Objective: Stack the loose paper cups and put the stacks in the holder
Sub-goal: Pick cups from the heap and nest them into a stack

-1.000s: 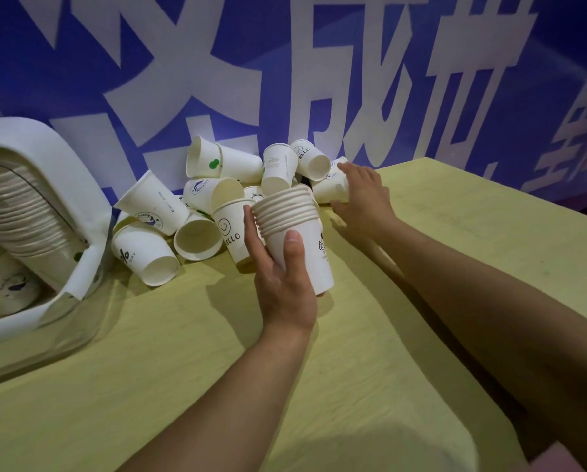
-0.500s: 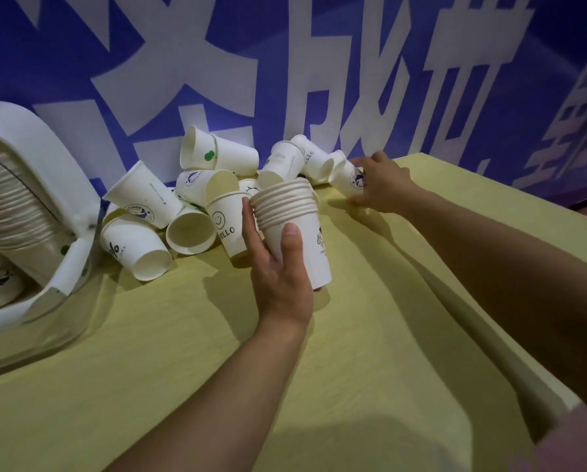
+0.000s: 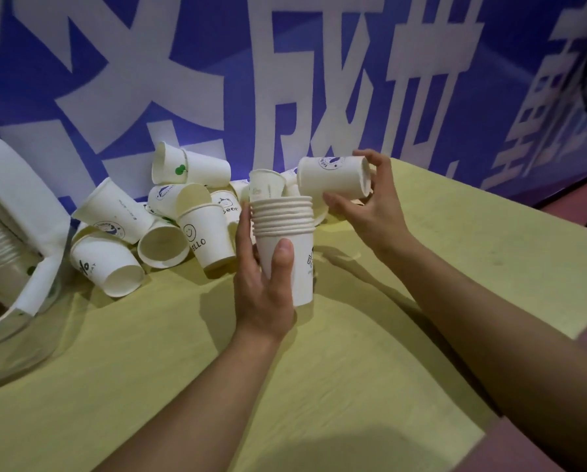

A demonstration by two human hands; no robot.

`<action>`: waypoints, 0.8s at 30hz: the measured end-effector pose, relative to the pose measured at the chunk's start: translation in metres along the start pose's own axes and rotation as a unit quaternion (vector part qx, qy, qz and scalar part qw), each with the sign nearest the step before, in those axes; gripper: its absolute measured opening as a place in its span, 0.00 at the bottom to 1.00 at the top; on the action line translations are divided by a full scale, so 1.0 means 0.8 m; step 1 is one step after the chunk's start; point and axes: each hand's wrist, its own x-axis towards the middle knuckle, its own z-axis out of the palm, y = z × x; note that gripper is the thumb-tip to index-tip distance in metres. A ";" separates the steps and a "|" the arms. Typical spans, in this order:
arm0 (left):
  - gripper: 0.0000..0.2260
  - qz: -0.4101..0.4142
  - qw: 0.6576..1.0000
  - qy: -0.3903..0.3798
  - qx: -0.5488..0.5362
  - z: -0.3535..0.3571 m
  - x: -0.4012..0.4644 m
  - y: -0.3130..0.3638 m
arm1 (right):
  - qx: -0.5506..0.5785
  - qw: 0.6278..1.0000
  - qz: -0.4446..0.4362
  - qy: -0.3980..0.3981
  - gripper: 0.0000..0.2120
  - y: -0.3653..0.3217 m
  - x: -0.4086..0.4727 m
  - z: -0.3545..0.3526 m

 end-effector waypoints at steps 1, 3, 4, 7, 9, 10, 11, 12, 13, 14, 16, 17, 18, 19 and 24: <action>0.28 0.001 1.000 -0.006 0.000 0.000 -0.001 0.002 | 0.008 1.000 0.001 0.002 0.32 -0.002 -0.001 0.003; 0.28 0.004 1.000 -0.017 0.001 0.000 -0.002 0.003 | 0.029 1.000 -0.001 -0.001 0.30 -0.003 -0.004 0.007; 0.29 0.006 1.000 -0.023 0.004 0.000 -0.002 0.002 | 0.051 0.999 0.003 -0.006 0.29 -0.005 -0.006 0.009; 0.32 0.005 0.997 -0.065 0.028 -0.001 -0.003 -0.002 | 0.124 0.992 0.019 -0.010 0.27 -0.015 -0.009 0.013; 0.34 0.006 0.994 -0.100 0.041 -0.001 -0.004 -0.004 | 0.118 0.993 0.005 -0.004 0.28 -0.019 -0.012 0.016; 0.34 0.010 0.993 -0.110 0.046 -0.002 -0.005 -0.004 | 0.111 0.994 -0.002 -0.007 0.29 -0.021 -0.013 0.017; 0.34 0.012 0.992 -0.115 0.048 -0.002 -0.005 -0.004 | 0.108 0.994 -0.004 -0.013 0.29 -0.021 -0.014 0.017; 0.34 0.013 0.992 -0.116 0.048 -0.002 -0.005 -0.005 | 0.108 0.994 -0.001 -0.023 0.28 -0.022 -0.014 0.017; 0.35 0.013 0.992 -0.116 0.047 -0.002 -0.004 -0.005 | 0.114 0.993 0.010 -0.034 0.24 -0.022 -0.014 0.018; 0.35 0.012 0.992 -0.114 0.046 -0.002 -0.004 -0.006 | 0.120 0.991 0.026 -0.044 0.18 -0.024 -0.015 0.019; 0.35 0.003 0.993 -0.109 0.038 -0.001 -0.003 -0.007 | 0.137 0.988 0.061 -0.042 0.10 -0.026 -0.017 0.021; 0.36 -0.004 0.994 -0.104 0.031 0.000 -0.002 -0.008 | 0.140 0.987 0.069 -0.038 0.11 -0.028 -0.018 0.022; 0.36 -0.009 0.995 -0.100 0.024 0.001 -0.001 -0.008 | 0.137 0.987 0.069 -0.037 0.11 -0.028 -0.019 0.023; 0.36 -0.012 0.995 -0.099 0.019 0.001 -0.001 -0.007 | 0.140 0.987 0.069 -0.039 0.11 -0.028 -0.019 0.025; 0.35 -0.014 0.996 -0.084 0.012 0.000 -0.001 -0.007 | 0.065 0.992 0.049 -0.095 0.19 -0.027 -0.018 0.025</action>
